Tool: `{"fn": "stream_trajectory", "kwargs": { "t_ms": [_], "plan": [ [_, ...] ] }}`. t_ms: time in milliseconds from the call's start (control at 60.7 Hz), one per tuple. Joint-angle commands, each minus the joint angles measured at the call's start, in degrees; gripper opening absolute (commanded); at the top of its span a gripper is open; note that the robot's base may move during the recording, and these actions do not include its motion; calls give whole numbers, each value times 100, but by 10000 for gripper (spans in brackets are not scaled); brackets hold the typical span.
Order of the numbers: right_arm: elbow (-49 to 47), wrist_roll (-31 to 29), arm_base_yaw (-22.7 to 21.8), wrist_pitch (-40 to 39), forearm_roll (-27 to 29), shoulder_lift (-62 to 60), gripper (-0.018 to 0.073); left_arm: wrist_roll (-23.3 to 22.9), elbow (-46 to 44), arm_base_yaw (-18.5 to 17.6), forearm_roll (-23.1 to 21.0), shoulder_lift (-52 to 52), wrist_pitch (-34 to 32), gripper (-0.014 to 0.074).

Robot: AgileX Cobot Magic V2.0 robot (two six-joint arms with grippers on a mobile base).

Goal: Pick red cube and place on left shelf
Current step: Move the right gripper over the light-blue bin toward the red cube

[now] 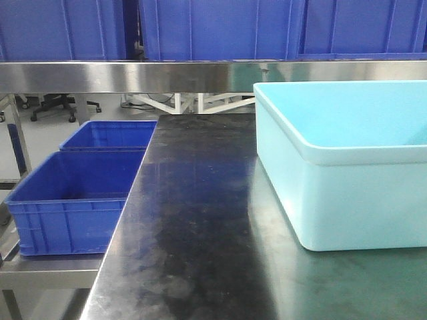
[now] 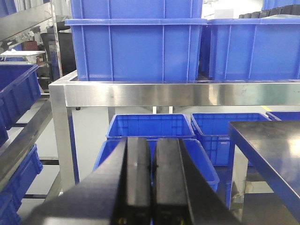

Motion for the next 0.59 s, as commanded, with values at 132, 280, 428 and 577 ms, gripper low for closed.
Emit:
{"fn": "stream_trajectory", "kwargs": {
  "t_ms": [132, 280, 428, 577],
  "plan": [
    [-97, -38, -32, -544, -60, -122, 48, 1, 141, -21, 0, -94, -474, 102],
    [-97, -38, -32, -544, -60, -122, 48, 1, 141, -21, 0, -94, -474, 102],
    [-97, -38, -32, -544, -60, -122, 48, 1, 141, -21, 0, -94, -474, 102],
    [-97, -38, -32, -544, -60, -122, 48, 1, 141, -21, 0, -94, -474, 102]
  ]
}}
